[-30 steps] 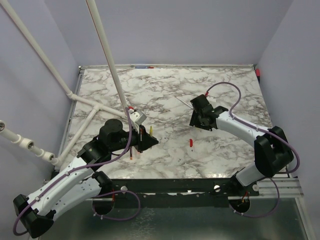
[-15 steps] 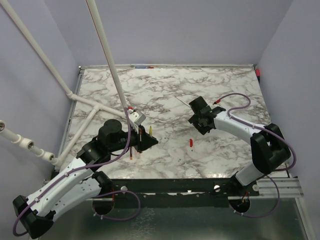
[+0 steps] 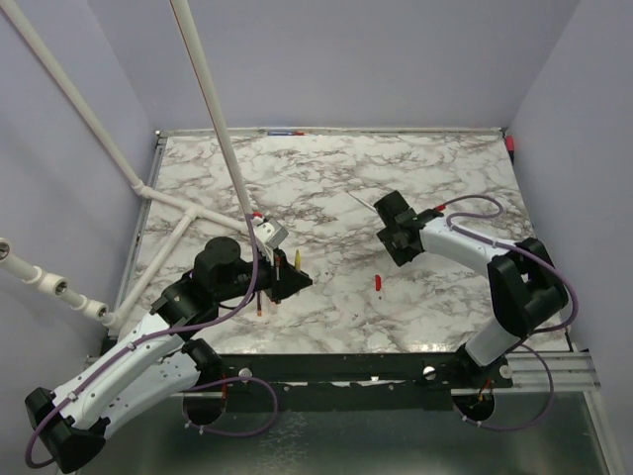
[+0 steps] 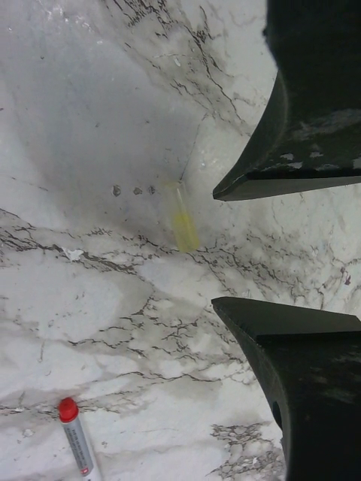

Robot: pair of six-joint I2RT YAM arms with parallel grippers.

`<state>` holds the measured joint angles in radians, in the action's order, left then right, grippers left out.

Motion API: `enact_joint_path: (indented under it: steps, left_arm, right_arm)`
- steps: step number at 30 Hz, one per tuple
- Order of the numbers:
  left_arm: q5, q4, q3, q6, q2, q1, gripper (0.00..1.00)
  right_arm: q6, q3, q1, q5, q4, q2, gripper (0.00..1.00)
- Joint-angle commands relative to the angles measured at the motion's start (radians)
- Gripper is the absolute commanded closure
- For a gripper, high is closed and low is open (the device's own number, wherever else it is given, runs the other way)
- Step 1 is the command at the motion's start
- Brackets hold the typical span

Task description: Insert the pens into the pen caps

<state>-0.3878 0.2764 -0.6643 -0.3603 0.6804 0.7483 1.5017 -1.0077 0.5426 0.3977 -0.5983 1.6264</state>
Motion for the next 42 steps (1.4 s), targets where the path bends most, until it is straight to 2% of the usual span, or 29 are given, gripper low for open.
enact_joint_path:
  steps: [1,13,28,33,37,42]
  left_arm:
    - [0.019,-0.001,0.009,0.012,-0.01,0.0,1.0]
    - [0.021,0.001,0.009,0.011,-0.004,0.0,1.0]
    - [0.021,0.001,0.008,0.012,0.008,0.0,1.0]
    - [0.018,0.001,0.009,0.012,0.01,0.0,1.0]
    - [0.016,0.001,0.007,0.014,0.013,0.0,1.0]
    - [0.014,0.001,0.007,0.014,0.016,0.0,1.0]
  right_arm:
    - [0.068,0.009,-0.023,0.05,-0.002,0.031,0.43]
    - [0.071,-0.002,-0.052,0.031,0.003,0.085,0.45]
    - [0.014,-0.003,-0.063,0.05,-0.019,0.146,0.56]
    - [-0.035,0.013,-0.063,0.057,-0.004,0.147,0.66]
    - [-0.152,0.014,-0.063,0.047,0.036,0.149,0.7]
    - [-0.345,0.019,-0.063,-0.003,0.081,0.156,0.85]
